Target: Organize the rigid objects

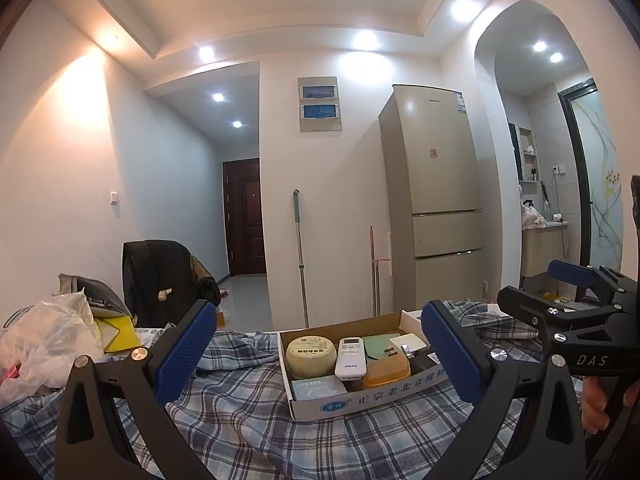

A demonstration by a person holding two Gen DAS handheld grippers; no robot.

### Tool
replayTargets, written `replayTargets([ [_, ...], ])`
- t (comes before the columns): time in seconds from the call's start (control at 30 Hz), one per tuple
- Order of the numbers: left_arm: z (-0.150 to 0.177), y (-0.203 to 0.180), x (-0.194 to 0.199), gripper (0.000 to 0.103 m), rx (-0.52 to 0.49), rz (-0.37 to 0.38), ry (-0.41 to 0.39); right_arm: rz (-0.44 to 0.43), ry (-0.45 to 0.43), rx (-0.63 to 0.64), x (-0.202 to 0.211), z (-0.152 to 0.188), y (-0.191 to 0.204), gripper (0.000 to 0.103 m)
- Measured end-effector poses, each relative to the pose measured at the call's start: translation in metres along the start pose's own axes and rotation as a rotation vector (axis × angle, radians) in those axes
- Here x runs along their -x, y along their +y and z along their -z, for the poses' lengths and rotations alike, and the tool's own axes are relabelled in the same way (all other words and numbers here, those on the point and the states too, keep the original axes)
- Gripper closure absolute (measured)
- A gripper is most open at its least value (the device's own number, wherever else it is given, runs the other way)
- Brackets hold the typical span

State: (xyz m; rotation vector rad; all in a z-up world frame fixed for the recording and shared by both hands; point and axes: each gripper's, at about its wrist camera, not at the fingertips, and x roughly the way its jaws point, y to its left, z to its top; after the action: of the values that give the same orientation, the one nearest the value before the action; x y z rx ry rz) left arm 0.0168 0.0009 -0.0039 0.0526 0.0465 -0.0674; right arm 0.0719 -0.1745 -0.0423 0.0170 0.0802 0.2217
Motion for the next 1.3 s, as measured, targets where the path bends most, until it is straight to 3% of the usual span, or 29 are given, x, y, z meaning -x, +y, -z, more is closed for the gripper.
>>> replayTargets([
  [1.3,0.0007,0.0032,-0.0009,0.0,-0.003,0.004,0.004,-0.002,0.011,0.001,-0.0009,-0.0012,-0.004,0.0],
])
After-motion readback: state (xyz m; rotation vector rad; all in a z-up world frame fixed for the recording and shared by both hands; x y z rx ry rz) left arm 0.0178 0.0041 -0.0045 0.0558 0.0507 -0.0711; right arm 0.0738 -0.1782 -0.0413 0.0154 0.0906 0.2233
